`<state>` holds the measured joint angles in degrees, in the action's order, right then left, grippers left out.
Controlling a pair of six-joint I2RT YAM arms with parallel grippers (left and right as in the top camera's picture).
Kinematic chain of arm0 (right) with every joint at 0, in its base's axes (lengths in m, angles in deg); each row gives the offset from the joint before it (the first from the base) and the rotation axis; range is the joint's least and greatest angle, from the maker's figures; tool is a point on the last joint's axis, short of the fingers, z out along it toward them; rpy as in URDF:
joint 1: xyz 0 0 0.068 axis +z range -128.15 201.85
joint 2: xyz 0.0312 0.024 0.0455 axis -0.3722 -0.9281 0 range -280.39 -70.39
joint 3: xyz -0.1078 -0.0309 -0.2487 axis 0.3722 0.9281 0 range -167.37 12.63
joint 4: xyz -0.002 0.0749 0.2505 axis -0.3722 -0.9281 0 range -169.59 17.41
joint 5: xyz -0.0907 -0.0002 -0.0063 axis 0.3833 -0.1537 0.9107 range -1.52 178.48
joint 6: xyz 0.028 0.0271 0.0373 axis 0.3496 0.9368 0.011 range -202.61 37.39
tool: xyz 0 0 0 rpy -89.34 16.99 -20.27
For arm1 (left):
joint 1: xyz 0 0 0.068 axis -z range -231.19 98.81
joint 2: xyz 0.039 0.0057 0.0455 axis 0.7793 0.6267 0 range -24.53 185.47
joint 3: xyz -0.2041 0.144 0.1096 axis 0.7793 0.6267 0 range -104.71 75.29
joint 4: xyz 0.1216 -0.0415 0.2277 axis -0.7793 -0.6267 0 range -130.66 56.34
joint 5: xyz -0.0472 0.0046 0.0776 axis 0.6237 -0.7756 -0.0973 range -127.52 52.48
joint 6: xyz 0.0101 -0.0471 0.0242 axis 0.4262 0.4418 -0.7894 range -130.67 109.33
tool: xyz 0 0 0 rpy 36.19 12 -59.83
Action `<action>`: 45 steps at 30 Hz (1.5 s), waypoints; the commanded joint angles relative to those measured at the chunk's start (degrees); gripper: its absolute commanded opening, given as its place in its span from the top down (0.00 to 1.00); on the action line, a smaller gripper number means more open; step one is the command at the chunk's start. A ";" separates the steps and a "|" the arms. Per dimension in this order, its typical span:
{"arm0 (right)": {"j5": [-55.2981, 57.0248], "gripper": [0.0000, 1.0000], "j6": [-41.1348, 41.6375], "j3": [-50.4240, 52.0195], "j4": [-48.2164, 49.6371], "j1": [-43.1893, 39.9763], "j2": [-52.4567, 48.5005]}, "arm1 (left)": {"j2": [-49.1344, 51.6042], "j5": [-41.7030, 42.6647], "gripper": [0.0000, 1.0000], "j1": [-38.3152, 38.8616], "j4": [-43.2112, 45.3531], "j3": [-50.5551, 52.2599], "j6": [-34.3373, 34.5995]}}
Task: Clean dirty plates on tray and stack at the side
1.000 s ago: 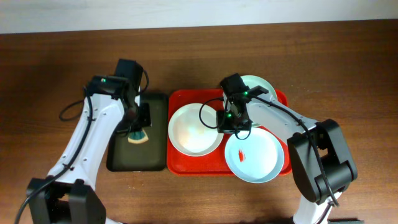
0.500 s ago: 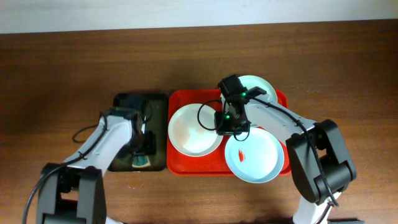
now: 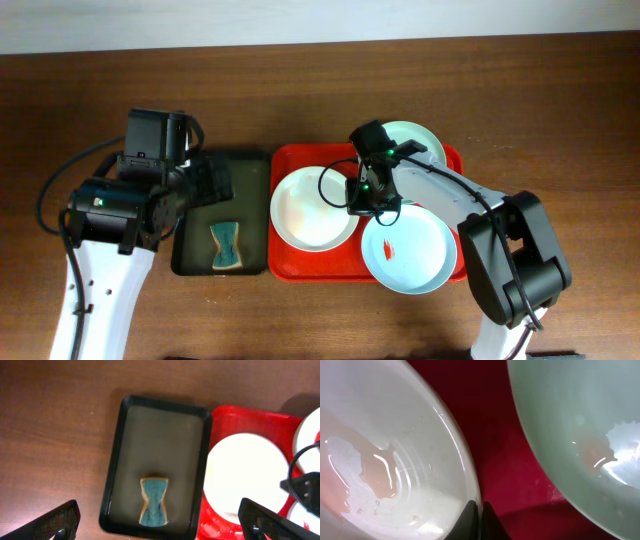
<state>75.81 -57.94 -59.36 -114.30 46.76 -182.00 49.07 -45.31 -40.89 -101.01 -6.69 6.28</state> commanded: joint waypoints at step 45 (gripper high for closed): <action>32.98 0.96 -7.15 -25.22 6.67 21.44 0.44 | -0.35 -5.11 0.01 -18.25 -5.42 -1.75 4.68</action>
<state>103.15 -59.39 -83.49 -108.62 67.00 -181.90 49.07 -49.81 -58.88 -106.41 -7.24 10.19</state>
